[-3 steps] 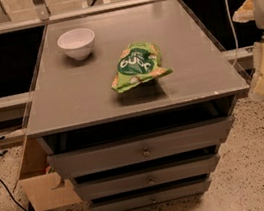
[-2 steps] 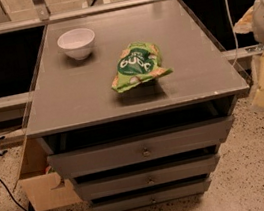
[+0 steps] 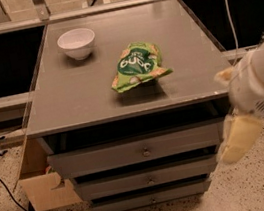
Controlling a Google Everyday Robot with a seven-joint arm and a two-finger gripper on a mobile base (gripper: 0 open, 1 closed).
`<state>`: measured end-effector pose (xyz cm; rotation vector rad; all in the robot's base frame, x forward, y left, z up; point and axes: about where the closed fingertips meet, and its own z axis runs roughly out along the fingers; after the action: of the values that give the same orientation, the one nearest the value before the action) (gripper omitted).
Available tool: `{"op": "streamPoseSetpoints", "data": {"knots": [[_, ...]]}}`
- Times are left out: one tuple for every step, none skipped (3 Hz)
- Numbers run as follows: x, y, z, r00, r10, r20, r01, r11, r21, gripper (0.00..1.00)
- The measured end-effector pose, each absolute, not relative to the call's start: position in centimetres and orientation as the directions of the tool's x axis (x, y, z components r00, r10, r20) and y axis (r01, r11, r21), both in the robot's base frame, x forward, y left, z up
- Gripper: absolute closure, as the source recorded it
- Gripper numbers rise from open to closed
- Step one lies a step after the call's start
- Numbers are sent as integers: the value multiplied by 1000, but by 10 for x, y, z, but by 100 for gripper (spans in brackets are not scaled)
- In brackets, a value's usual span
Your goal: Open top drawer
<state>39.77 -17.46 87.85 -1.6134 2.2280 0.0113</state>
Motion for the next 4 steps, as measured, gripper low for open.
{"op": "streamPoseSetpoints", "data": {"knots": [[388,-157,830,-251,-888,-385,-910,351,-218,0],[396,-156,830,-246,-885,-395,-899,361,-250,0],[388,-153,811,-242,-893,-379,-906,348,-242,0],[381,-156,784,-255,-890,-378,-903,359,-237,0]]}}
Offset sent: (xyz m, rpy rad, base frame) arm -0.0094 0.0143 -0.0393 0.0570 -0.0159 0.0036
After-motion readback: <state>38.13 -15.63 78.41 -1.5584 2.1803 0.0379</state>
